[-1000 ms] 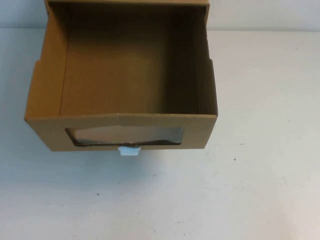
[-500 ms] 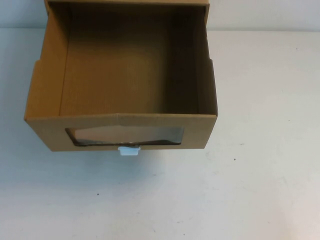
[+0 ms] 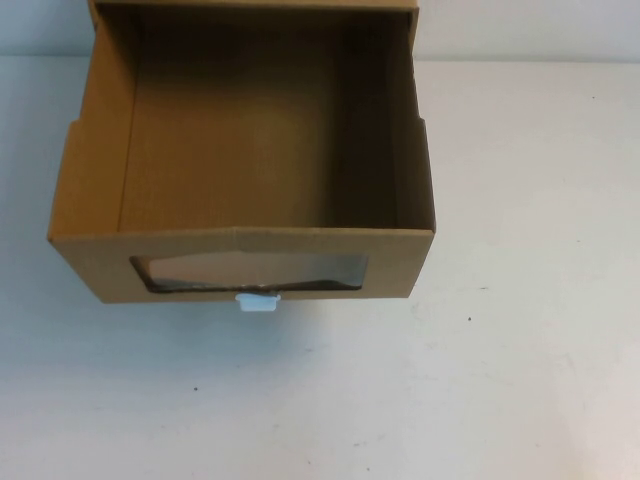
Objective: Close the shoe box
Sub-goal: Press the shoe box with left arm
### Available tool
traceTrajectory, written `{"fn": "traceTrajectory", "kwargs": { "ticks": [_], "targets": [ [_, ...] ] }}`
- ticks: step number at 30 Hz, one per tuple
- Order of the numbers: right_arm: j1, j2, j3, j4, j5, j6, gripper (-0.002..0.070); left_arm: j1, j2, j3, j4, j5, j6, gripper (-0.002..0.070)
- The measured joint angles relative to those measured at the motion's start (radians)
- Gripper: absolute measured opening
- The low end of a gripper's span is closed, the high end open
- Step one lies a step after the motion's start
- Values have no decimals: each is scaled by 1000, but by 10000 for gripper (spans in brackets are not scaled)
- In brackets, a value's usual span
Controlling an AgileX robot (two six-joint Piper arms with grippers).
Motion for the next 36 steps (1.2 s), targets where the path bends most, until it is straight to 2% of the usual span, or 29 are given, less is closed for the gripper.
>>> {"fn": "traceTrajectory", "kwargs": {
  "ticks": [4, 7, 11, 16, 24, 31, 36],
  "targets": [
    [0, 0, 0, 0, 0, 0, -13, 0, 10, -123, -9, 67, 0, -5],
    [0, 0, 0, 0, 0, 0, -13, 0, 111, -261, 26, 153, 0, -5],
    [0, 0, 0, 0, 0, 0, -13, 0, 348, -509, 97, 326, 9, -5],
    [0, -2, 0, 0, 0, 0, -13, 0, 694, -857, 115, 506, 100, -5],
    [0, -2, 0, 0, 0, 0, -13, 0, 1190, -1394, 116, 680, 210, -5],
    [0, -2, 0, 0, 0, 0, -13, 0, 1588, -1805, 9, 831, 269, -5],
    [0, -5, 0, 0, 0, 0, -13, -12, 1823, -2057, -13, 894, 262, -5]
  ]
}}
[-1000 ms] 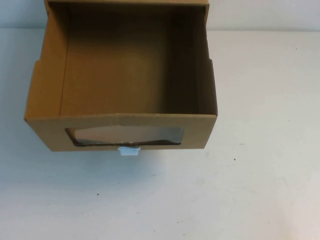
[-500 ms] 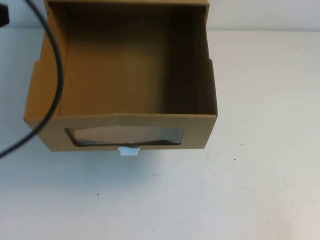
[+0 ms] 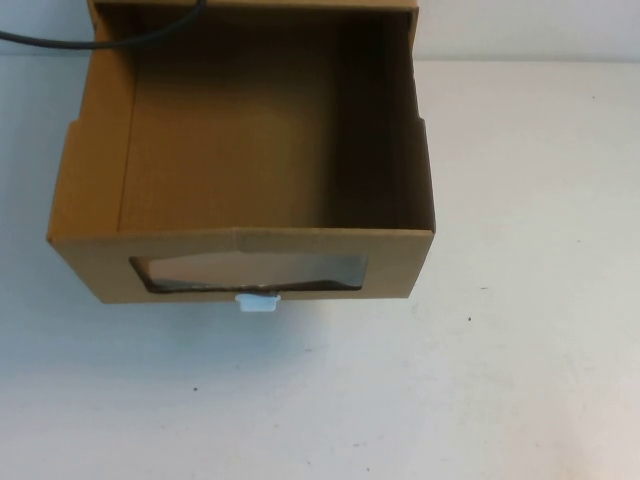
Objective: Close the shoe box
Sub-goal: Press the shoe box with left arm
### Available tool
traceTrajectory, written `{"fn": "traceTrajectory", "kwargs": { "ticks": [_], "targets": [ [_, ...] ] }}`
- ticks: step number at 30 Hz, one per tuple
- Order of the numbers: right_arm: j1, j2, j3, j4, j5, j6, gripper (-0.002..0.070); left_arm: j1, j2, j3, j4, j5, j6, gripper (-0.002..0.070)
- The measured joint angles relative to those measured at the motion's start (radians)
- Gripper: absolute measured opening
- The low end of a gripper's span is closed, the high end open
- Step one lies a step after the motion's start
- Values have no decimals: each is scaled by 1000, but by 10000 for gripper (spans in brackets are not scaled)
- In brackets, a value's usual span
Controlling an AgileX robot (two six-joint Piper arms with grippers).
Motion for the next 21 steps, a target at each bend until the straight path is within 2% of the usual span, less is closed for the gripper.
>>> {"fn": "traceTrajectory", "kwargs": {
  "ticks": [9, 15, 18, 21],
  "targets": [
    [0, 0, 0, 0, 0, 0, -13, -32, 295, -355, -10, 111, -95, -5],
    [0, 0, 0, 0, -10, 0, -13, -34, 327, -390, 35, 151, -120, -5],
    [0, 0, 0, 35, -99, 0, -13, -34, 328, -393, 36, 153, -122, -5],
    [0, 0, 0, 157, -215, 0, -13, -34, 328, -393, 39, 153, -122, -5]
  ]
}}
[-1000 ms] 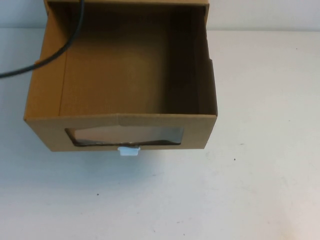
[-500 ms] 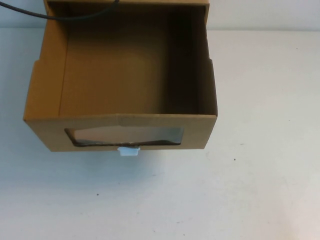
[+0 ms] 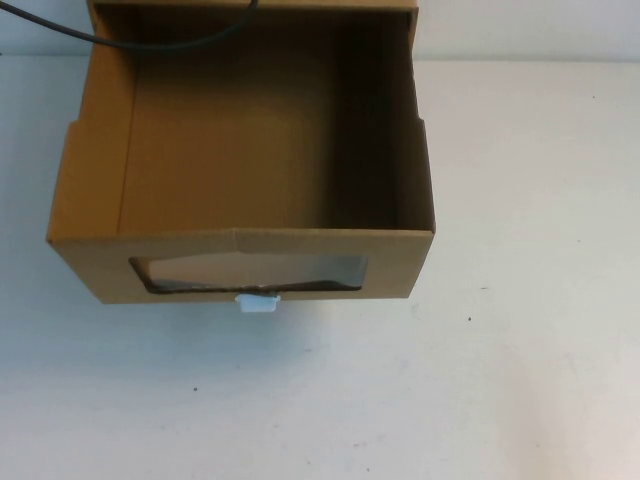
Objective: Close the shoe box
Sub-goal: Press the shoe box with left arm, then close the shoe box with your right arm
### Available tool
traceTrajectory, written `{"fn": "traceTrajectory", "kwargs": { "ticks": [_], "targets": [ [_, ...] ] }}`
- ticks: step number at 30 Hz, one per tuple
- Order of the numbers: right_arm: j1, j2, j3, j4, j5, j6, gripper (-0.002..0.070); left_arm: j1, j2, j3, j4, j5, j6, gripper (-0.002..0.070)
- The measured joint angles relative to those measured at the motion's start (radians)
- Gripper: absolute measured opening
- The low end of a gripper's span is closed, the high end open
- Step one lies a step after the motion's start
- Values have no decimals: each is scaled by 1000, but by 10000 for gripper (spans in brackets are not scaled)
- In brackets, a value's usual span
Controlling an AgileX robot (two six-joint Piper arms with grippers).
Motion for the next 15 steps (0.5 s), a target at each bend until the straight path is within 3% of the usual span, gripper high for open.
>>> {"fn": "traceTrajectory", "kwargs": {
  "ticks": [5, 9, 15],
  "targets": [
    [0, 0, 0, 239, -146, 0, -13, 0, 0, -1, 2, 1, -4, -5],
    [0, 0, 0, 358, -151, 0, -13, 0, 1, -1, 2, 3, -4, -5],
    [0, 69, -156, 427, 227, 0, -12, 0, 1, -1, 3, 2, -4, -5]
  ]
}}
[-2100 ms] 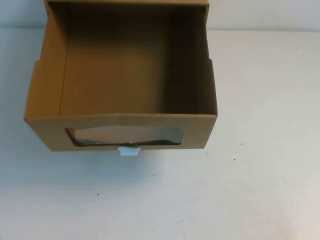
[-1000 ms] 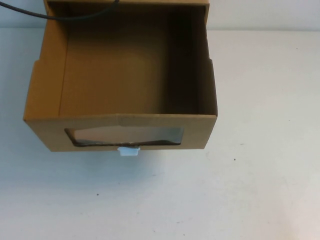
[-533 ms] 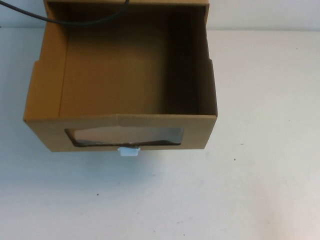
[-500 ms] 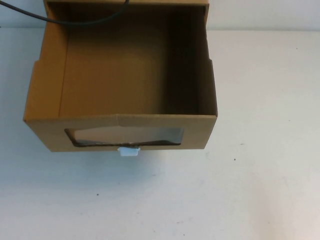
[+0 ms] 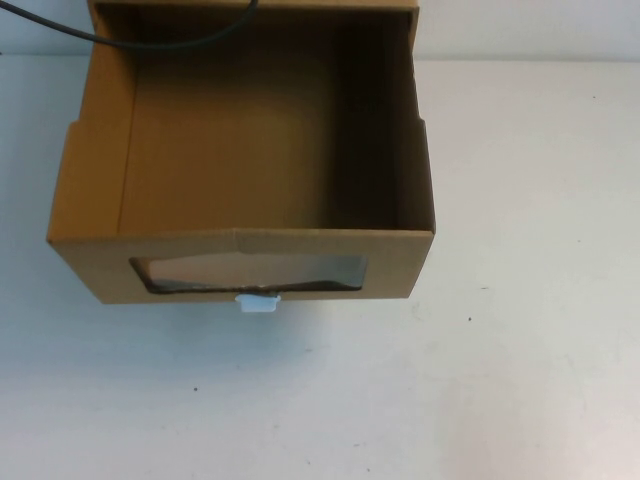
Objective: Close the shoe box
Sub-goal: Close the shoe box with your right arm
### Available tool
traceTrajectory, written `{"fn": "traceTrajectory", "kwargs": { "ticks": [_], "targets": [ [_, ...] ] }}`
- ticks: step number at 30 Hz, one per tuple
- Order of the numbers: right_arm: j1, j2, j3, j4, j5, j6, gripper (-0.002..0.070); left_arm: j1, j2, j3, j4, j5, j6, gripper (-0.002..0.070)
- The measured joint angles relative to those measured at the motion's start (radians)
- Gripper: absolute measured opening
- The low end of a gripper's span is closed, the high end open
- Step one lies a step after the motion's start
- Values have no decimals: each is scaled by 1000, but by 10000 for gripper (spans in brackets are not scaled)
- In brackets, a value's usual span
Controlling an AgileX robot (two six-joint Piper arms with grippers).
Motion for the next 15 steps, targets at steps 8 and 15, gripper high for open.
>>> {"fn": "traceTrajectory", "kwargs": {
  "ticks": [8, 15],
  "targets": [
    [0, 409, -370, -135, 465, -63, -12, 0, 0, 0, 2, 0, -2, -5],
    [0, 725, -586, -89, 577, -260, -11, 0, 0, 0, 2, 0, -3, -5]
  ]
}}
